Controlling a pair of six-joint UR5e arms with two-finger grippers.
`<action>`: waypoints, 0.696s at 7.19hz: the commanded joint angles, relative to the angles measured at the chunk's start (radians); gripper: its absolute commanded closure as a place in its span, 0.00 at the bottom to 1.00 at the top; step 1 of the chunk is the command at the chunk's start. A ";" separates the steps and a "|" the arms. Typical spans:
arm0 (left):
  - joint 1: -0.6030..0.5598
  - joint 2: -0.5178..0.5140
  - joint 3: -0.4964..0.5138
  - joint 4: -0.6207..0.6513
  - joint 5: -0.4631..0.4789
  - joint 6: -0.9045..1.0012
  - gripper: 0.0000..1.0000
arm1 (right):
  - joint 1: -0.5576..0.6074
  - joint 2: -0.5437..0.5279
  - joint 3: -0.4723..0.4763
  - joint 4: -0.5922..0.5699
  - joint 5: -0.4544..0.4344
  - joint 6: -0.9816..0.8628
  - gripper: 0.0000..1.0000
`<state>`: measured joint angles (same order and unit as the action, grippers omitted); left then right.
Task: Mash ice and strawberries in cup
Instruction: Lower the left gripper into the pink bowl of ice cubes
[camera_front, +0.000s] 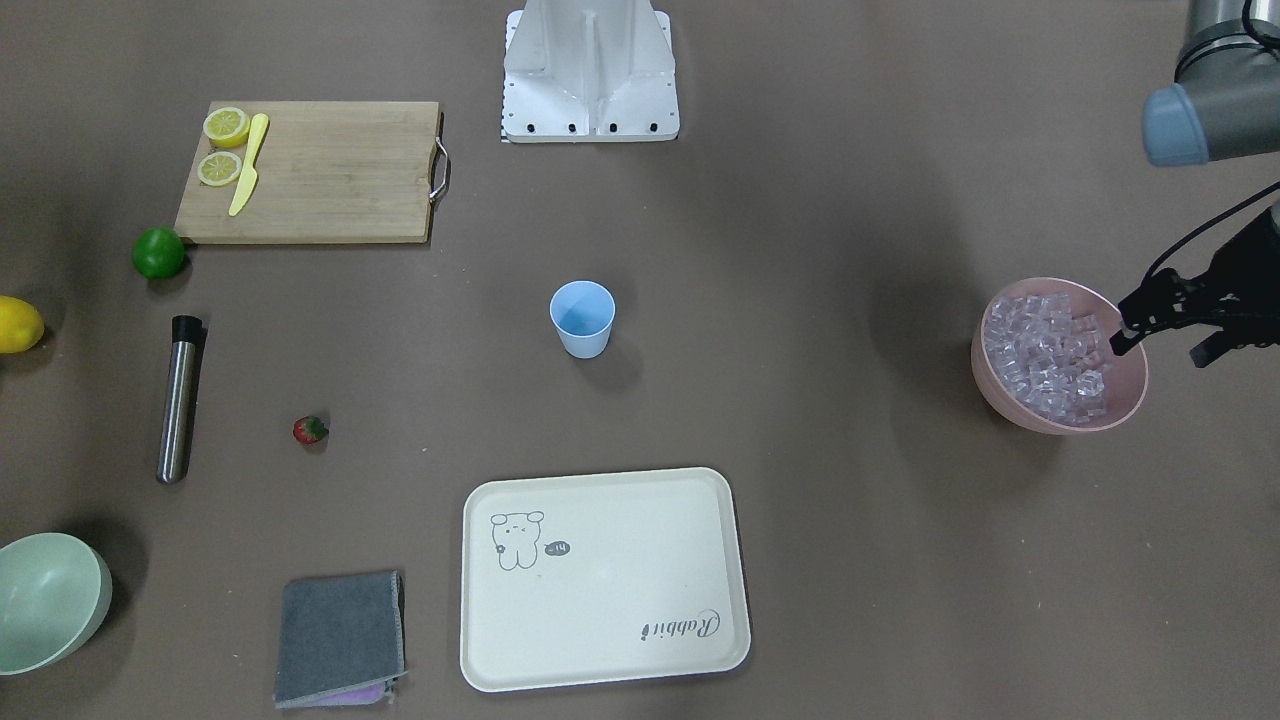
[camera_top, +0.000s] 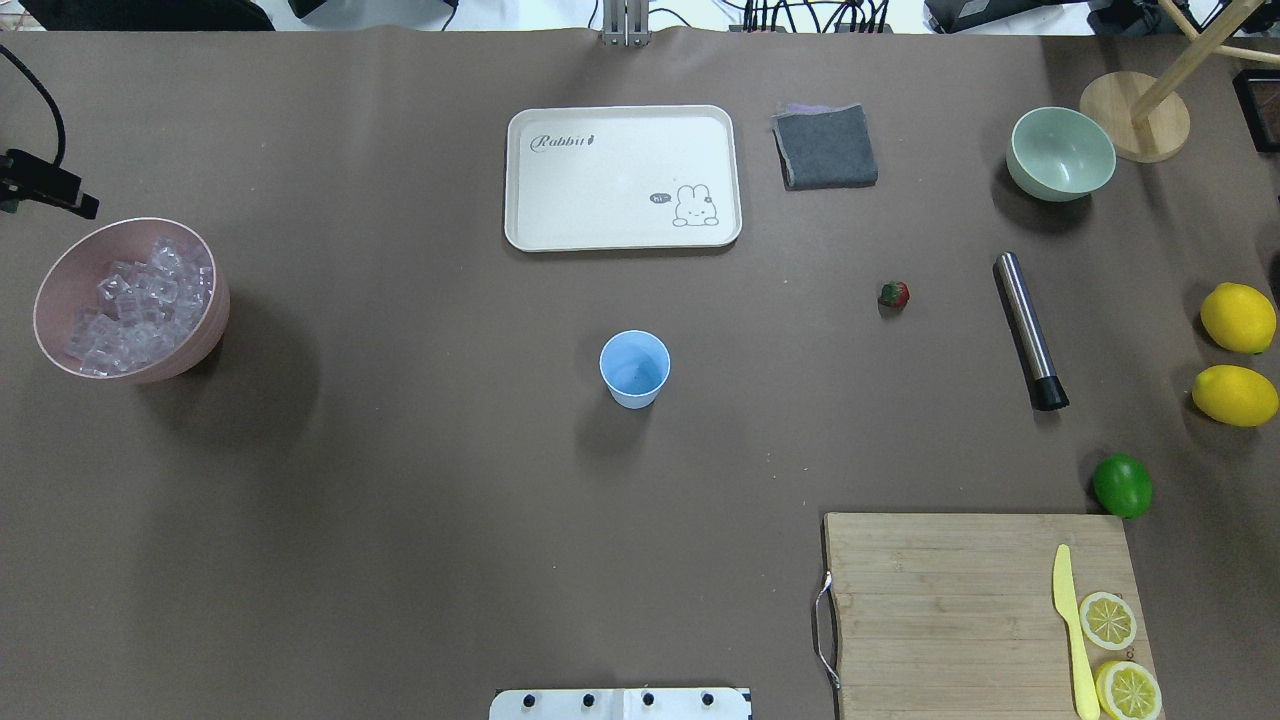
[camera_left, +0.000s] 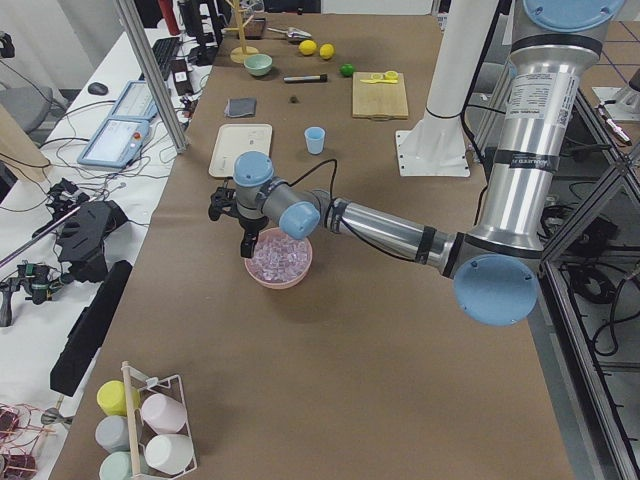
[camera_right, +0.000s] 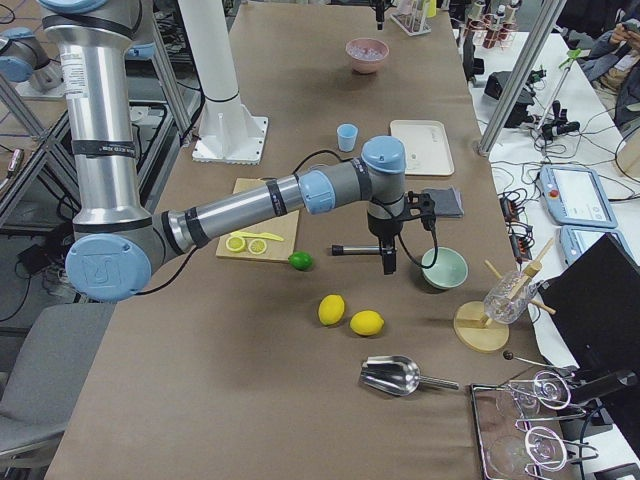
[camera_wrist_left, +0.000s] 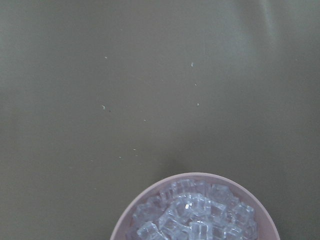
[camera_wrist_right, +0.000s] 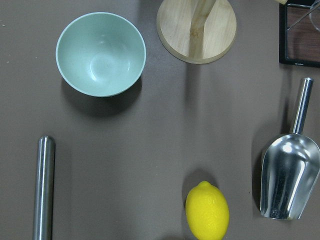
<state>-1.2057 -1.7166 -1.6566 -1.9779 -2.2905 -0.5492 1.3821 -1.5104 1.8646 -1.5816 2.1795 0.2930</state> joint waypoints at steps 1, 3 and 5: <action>0.095 0.005 0.102 -0.160 0.089 -0.058 0.03 | 0.000 -0.008 0.004 0.000 -0.010 0.003 0.00; 0.121 0.005 0.172 -0.272 0.105 -0.097 0.03 | 0.000 -0.010 0.004 0.000 -0.009 0.003 0.00; 0.123 -0.004 0.169 -0.273 0.105 -0.118 0.04 | 0.000 -0.010 0.004 0.000 -0.009 0.003 0.00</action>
<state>-1.0854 -1.7156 -1.4916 -2.2435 -2.1871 -0.6552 1.3821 -1.5200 1.8683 -1.5815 2.1697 0.2960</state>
